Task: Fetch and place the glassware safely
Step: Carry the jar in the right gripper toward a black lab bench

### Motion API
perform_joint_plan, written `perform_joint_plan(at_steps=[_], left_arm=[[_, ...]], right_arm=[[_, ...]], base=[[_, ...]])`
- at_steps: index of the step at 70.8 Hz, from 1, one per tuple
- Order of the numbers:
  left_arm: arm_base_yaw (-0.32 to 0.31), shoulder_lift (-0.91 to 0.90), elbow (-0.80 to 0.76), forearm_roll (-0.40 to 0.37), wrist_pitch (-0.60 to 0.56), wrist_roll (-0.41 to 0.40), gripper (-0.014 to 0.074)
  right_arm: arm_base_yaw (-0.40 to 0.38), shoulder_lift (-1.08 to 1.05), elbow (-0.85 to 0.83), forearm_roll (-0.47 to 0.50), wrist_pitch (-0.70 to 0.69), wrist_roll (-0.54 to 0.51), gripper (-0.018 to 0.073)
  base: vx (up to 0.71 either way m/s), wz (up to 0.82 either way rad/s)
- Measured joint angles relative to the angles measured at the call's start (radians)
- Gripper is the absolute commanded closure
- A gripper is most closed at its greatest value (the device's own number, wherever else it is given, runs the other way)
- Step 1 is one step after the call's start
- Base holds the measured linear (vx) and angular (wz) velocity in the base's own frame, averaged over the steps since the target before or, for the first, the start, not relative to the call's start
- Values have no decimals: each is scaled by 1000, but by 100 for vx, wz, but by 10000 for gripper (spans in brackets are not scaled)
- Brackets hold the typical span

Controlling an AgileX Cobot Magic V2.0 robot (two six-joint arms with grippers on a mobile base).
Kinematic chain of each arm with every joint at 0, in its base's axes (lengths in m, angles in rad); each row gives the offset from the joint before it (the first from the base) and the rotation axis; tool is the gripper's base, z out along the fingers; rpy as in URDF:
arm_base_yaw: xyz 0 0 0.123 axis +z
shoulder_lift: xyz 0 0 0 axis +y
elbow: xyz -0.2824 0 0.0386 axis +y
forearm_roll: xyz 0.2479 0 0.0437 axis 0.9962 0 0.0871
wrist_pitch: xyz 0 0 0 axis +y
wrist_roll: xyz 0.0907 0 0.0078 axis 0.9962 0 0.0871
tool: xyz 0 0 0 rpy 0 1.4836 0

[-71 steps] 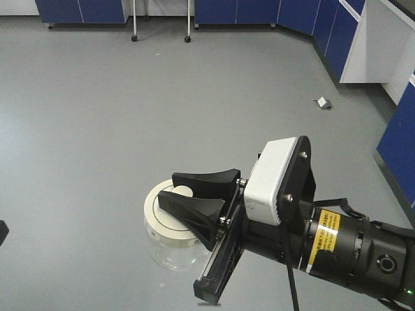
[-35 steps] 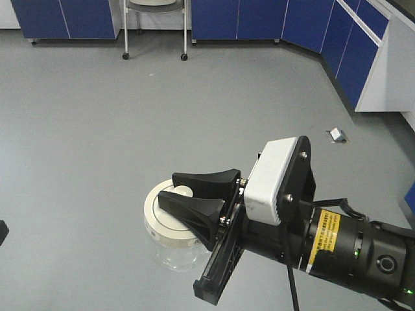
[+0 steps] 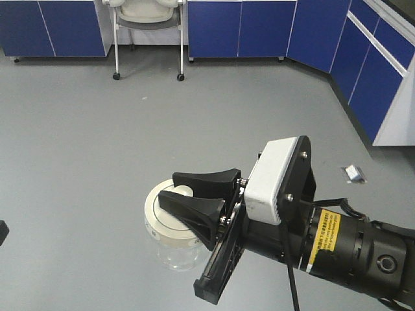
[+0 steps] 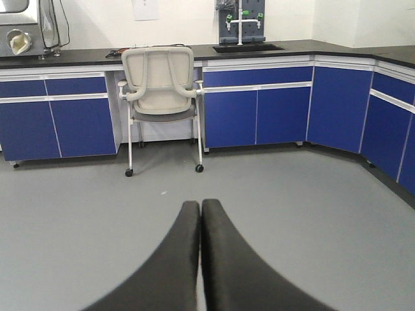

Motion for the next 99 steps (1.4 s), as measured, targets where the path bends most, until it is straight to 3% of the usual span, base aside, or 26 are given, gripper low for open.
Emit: perform_joint_plan(at_steps=[99], left_arm=[[0,0,0,0,1,0,603]], right_arm=[[0,0,0,0,-1,0,563]], base=[[55,0]])
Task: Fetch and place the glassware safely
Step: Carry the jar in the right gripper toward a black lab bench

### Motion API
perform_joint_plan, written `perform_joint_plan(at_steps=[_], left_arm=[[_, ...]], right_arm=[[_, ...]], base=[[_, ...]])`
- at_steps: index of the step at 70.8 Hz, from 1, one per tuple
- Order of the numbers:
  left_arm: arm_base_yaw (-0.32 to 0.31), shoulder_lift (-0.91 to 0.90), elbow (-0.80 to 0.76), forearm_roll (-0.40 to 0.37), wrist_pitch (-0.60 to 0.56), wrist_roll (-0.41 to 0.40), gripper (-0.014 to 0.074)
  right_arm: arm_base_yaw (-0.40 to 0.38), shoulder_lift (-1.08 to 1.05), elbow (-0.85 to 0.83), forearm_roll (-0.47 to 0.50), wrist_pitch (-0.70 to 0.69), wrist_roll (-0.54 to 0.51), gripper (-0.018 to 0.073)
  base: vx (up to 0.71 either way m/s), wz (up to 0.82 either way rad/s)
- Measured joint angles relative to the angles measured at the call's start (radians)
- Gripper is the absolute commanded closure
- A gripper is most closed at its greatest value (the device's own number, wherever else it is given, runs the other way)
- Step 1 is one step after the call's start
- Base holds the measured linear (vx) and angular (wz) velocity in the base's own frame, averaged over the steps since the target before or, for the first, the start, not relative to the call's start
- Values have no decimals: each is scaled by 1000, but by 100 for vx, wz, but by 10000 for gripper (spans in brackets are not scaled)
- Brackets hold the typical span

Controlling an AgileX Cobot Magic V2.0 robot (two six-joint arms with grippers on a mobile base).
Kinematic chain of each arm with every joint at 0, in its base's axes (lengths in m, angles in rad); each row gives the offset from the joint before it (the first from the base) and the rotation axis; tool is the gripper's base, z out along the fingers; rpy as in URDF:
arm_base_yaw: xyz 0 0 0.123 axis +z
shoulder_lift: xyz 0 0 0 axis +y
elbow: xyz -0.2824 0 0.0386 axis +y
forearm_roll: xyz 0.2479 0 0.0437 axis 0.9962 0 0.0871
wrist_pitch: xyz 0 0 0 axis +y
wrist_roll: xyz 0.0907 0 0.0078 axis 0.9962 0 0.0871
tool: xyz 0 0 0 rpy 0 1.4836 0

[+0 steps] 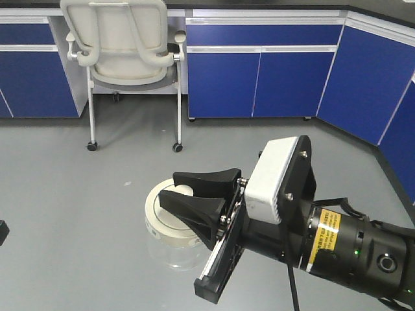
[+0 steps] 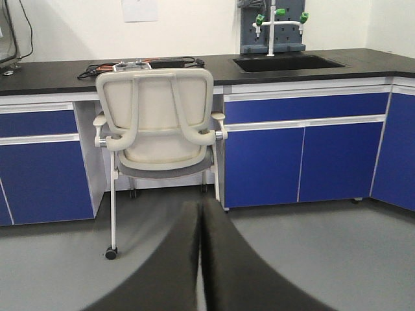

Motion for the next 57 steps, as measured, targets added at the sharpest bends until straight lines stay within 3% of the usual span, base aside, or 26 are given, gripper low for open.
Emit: perform_joint_plan(at_steps=[31,57], left_arm=[[0,0,0,0,0,0,603],[0,0,0,-1,0,0,603]], right_arm=[[0,0,0,0,0,-1,563],[0,0,0,0,-1,-1,563]], base=[[34,-5],[19,-43]])
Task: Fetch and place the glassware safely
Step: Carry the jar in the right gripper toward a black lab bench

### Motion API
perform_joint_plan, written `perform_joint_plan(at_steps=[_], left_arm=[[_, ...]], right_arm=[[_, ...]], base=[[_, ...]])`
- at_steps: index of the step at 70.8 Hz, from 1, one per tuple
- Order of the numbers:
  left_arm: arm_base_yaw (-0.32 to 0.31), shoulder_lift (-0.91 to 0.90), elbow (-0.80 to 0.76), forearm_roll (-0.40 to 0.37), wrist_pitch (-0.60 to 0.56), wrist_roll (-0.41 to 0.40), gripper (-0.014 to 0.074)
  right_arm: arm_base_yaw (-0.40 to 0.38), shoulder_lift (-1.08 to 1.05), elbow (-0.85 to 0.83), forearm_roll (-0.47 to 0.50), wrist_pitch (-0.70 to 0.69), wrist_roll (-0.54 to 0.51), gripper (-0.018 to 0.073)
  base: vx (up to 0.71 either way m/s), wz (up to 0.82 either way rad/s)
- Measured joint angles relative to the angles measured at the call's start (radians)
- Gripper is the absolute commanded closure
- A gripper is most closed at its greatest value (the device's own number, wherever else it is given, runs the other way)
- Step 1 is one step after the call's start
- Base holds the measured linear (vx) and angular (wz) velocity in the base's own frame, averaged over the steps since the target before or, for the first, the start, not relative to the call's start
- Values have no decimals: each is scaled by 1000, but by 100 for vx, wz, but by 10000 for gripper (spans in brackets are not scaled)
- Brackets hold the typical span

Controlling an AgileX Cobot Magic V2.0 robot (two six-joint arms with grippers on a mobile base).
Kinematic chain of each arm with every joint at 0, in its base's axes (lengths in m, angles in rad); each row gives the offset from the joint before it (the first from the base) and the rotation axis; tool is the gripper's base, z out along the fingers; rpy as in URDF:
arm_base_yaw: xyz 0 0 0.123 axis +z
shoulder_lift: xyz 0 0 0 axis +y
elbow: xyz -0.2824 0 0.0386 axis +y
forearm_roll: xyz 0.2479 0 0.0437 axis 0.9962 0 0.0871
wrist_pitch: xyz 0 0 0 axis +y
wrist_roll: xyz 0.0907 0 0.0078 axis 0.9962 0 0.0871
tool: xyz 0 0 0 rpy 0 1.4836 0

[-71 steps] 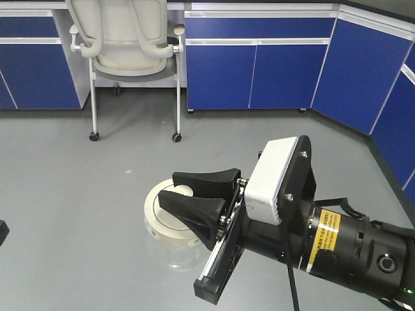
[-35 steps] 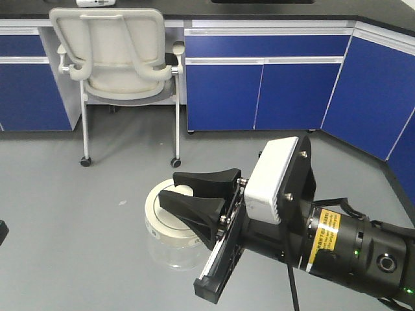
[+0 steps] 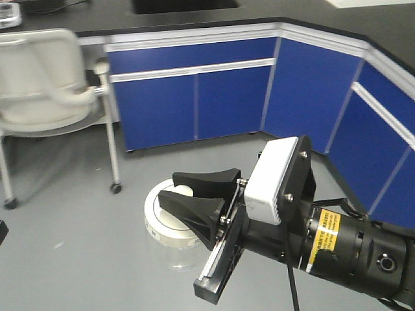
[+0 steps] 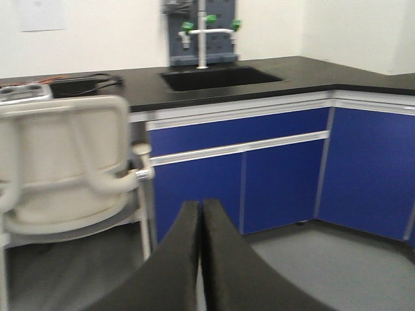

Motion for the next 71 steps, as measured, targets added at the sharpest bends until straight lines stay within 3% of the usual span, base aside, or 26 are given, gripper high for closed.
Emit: perform_joint_plan(at_steps=[71], left_arm=[[0,0,0,-1,0,0,603]], right_arm=[[0,0,0,0,1,0,563]], base=[[17,-66]])
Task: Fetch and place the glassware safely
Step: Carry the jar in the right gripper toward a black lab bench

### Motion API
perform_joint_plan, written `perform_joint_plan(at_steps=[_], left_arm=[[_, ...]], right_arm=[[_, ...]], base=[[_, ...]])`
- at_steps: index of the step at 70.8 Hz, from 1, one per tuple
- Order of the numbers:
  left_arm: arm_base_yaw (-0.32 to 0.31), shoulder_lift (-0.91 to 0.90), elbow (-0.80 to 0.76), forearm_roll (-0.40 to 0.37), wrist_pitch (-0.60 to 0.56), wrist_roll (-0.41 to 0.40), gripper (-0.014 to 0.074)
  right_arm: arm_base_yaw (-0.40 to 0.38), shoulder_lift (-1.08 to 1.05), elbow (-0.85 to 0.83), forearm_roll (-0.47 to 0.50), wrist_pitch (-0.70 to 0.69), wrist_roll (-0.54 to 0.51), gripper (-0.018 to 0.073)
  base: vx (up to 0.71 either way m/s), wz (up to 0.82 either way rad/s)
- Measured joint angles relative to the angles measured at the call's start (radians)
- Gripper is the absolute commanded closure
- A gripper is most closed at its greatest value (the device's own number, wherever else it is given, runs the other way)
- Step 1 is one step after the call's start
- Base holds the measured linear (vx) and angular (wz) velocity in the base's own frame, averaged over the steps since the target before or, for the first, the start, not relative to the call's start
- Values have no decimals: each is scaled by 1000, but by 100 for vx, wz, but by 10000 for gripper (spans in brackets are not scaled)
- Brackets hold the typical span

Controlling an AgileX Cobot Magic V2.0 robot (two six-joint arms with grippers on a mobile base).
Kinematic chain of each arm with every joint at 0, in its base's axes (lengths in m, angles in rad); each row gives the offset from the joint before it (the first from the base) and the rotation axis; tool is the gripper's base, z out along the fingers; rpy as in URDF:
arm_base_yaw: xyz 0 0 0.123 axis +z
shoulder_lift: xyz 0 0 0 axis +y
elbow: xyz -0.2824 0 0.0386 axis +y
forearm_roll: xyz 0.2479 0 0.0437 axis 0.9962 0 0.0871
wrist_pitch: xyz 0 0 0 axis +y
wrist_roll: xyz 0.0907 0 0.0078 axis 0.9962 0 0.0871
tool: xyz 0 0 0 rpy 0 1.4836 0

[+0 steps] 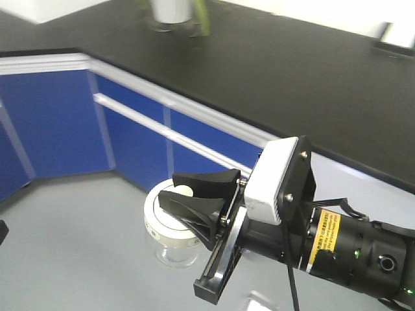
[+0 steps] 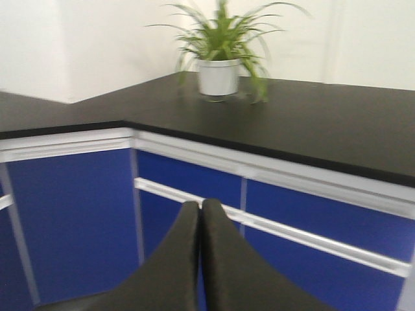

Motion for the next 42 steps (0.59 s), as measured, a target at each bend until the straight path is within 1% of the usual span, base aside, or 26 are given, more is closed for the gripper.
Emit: perform_joint_plan(at_steps=[42], left_arm=[[0,0,0,0,0,0,603]], right_arm=[[0,0,0,0,-1,0,563]], base=[[18,-67]])
